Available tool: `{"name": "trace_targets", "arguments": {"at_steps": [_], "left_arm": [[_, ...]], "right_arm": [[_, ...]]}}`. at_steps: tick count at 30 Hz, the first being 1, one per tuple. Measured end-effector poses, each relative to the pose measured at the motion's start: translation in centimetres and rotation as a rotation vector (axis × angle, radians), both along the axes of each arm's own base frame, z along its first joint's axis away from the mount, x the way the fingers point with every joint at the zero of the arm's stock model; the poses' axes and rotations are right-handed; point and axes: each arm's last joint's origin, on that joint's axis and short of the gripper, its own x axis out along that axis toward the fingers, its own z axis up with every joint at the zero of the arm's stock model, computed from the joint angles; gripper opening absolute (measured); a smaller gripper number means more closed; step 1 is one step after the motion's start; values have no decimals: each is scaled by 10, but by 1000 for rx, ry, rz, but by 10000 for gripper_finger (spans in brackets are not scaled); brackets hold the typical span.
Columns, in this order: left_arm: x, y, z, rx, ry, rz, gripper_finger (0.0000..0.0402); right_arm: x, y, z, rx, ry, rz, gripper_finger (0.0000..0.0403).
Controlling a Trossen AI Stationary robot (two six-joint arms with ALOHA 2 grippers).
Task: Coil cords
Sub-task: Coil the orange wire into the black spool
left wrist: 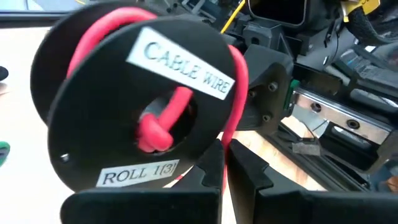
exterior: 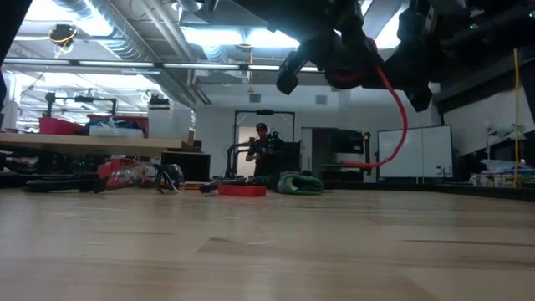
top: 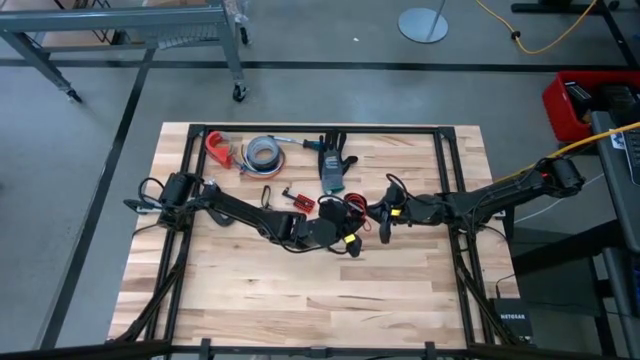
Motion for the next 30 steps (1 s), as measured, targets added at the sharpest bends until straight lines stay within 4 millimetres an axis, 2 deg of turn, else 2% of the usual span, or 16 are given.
{"name": "trace_targets", "arguments": {"at_steps": [7, 21, 30], "left_arm": [[-2, -8, -2, 0, 13, -22, 0], [-2, -9, -2, -8, 6, -24, 2], [-1, -11, -1, -8, 10, -97, 51]], "right_arm": [[-3, 0, -9, 12, 99, 12, 1], [-3, 0, -7, 31, 73, 0, 1], [-2, 0, -6, 31, 59, -10, 1]]}}
